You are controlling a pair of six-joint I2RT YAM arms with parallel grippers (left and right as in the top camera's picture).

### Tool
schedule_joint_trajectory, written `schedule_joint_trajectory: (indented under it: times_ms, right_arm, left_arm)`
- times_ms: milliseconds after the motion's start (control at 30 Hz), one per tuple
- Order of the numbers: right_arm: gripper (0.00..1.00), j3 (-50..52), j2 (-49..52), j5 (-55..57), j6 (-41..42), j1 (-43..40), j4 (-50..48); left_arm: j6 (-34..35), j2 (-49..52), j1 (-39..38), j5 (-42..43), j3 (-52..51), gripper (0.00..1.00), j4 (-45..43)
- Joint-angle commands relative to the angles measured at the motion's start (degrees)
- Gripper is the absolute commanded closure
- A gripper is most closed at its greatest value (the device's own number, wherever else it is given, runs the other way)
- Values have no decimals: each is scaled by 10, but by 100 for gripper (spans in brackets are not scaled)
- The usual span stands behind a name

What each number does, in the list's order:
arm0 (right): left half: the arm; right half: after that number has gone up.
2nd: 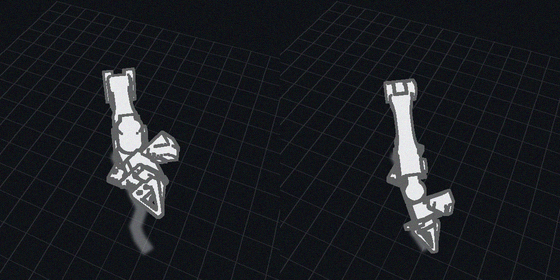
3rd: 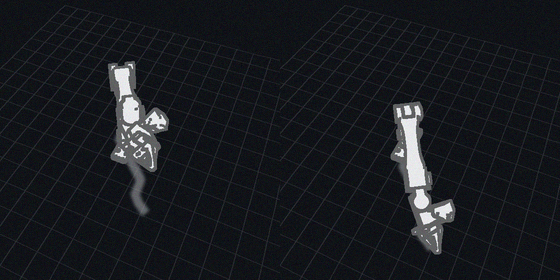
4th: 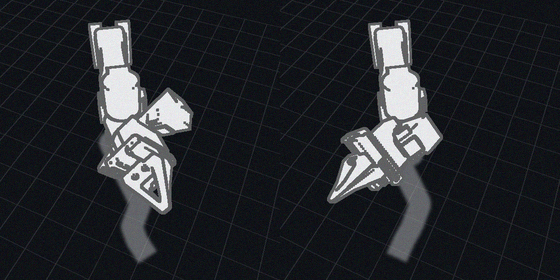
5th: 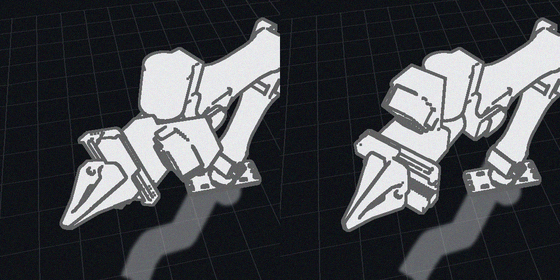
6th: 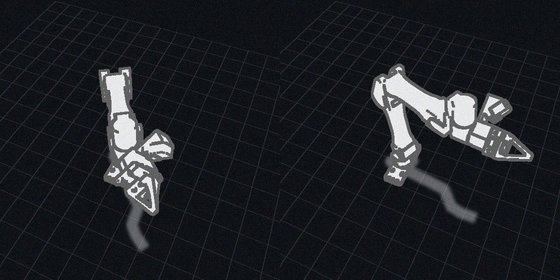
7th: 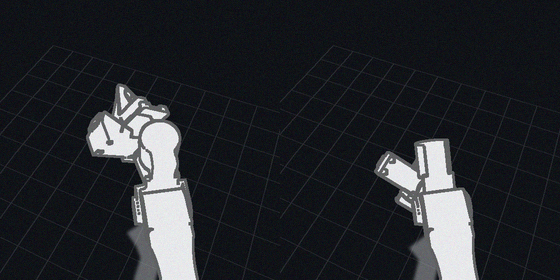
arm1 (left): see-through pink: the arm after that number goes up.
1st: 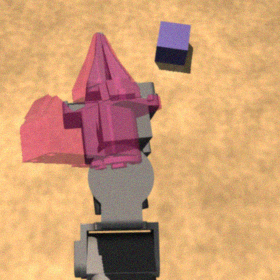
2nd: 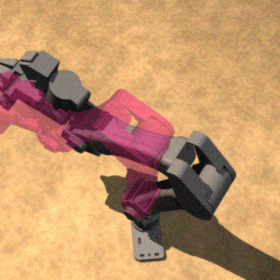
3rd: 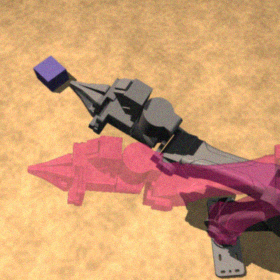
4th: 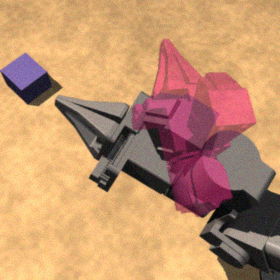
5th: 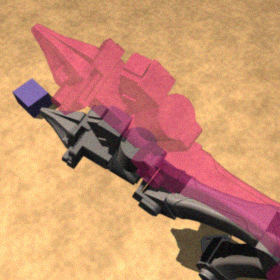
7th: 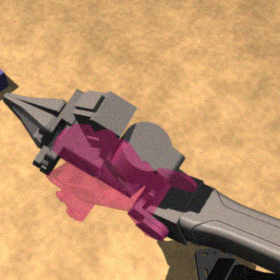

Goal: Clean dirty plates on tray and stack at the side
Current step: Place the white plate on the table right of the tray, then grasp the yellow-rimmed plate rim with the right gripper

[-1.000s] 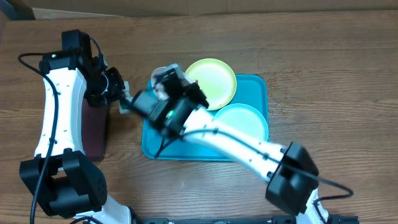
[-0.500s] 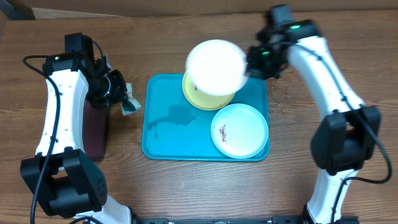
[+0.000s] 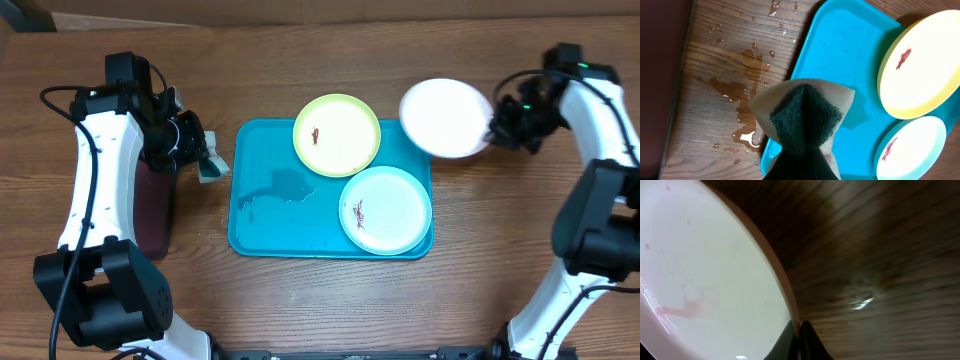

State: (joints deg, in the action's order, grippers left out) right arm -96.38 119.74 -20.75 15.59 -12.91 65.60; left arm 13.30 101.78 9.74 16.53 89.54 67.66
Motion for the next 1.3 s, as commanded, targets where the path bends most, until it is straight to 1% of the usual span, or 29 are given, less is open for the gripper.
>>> schedule_joint_trajectory:
  times_ms: [0, 167, 400, 433, 467, 500, 533, 567, 633, 733, 900, 1033, 1100, 1267]
  right_arm:
    - [96, 10, -17, 23, -3, -36, -14]
    - [96, 38, -16, 138, 37, -61, -36]
    - [96, 63, -14, 142, 46, -57, -51]
    - [95, 63, -14, 137, 46, -55, -49]
    - [82, 63, -14, 126, 46, -53, -46]
    - [60, 63, -14, 107, 46, -51, -42]
    - [30, 63, -14, 81, 46, -49, -38]
    - [12, 63, -14, 38, 42, -46, -34]
    - [10, 63, -14, -43, 18, -37, -27]
    - [10, 63, -16, -116, -10, -10, -26]
    - [12, 63, -33, -121, -6, 84, -56]
    - [12, 63, -43, -52, 47, 173, -106]
    - [11, 63, -43, -4, 46, 212, -134]
    - [10, 63, -38, 164, 46, 301, -178]
  left_arm:
    - [-11, -14, -5, 11, -2, 96, -2]
    - [-11, -14, -7, 11, -2, 96, -4]
    - [-16, -14, -21, 11, -2, 96, -6]
    - [-18, -14, -23, 11, -2, 96, -6]
    - [-18, -14, -25, 10, -2, 96, -7]
    - [-18, -14, -26, 11, -2, 96, -7]
    - [-18, -14, -26, 11, -2, 96, -8]
    - [-18, -14, -27, 11, -2, 96, -9]
    - [-18, -14, -27, 11, -2, 96, -9]
    - [-18, -14, -27, 11, -2, 96, -9]
    - [-18, -14, -28, 10, -2, 96, -12]
    - [-28, -14, -32, 11, -3, 96, -13]
    - [-30, -14, -33, 11, -3, 96, -12]
    - [-30, -14, -36, 11, -3, 96, -12]
